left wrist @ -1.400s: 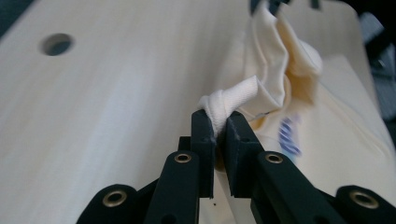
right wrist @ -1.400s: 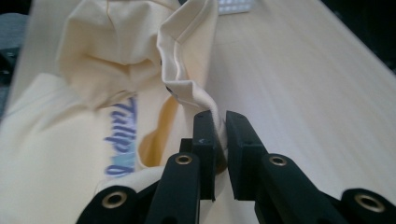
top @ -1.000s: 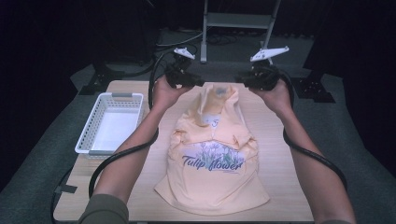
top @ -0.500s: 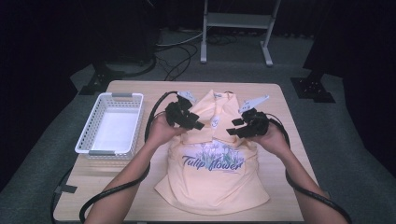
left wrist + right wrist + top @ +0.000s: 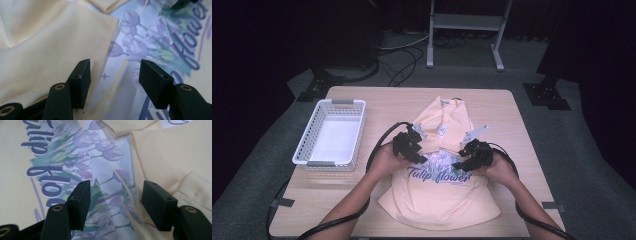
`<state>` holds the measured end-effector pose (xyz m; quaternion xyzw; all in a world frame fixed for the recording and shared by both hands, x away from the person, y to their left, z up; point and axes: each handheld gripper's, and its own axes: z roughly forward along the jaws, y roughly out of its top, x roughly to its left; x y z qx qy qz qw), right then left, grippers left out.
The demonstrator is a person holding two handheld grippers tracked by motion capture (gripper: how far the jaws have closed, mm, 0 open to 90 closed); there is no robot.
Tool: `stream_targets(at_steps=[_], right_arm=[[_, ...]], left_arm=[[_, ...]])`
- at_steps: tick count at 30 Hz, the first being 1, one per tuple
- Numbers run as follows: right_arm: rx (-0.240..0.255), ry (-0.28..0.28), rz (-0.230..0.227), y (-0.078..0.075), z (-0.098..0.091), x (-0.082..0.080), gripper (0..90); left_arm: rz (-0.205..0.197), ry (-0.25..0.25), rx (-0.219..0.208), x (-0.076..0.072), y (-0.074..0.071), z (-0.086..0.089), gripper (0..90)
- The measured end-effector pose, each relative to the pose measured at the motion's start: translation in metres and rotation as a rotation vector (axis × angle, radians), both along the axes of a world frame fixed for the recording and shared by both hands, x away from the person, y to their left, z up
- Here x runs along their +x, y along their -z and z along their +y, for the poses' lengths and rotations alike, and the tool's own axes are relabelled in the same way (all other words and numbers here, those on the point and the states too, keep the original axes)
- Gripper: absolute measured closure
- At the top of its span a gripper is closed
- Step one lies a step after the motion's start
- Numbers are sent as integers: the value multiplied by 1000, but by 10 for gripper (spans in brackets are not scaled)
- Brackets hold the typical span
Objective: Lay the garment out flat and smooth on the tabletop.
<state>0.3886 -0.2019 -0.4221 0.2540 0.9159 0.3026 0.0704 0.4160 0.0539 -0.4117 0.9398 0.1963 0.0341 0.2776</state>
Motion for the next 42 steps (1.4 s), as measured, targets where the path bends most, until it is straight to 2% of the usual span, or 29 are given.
stream_targets(at_steps=[3, 5, 8, 13, 17, 20, 25, 32, 35, 38, 42], right_arm=[[7, 1, -5, 2, 0, -1, 382], [19, 3, -10, 3, -1, -2, 378], [8, -13, -33, 4, 0, -7, 341], [37, -9, -55, 8, -3, -13, 336], [46, -7, -54, 8, -3, -21, 333], [52, -13, -55, 9, -3, -27, 324], [57, -29, -58, 10, -3, -40, 321], [78, -39, -69, 12, -6, -64, 314], [81, -44, -68, 12, -6, -74, 312], [88, -47, -77, 13, -6, -82, 310], [92, -51, -82, 14, -7, -91, 310]], left_arm=[[8, -8, -23, -2, 3, 2, 395], [5, -9, -16, -4, 3, 2, 394], [-1, -5, -12, -9, 4, 3, 390], [9, -32, -51, -18, 6, 8, 374], [11, -22, -40, -30, 6, 9, 367], [6, -17, -39, -39, 7, 8, 308], [-10, -6, -13, -57, 7, 7, 305], [-12, 0, -15, -81, 7, 8, 305], [-26, 4, -11, -91, 8, 8, 301], [-61, 7, 13, -101, 9, 6, 298], [-63, 1, 8, -111, 9, 7, 295]])
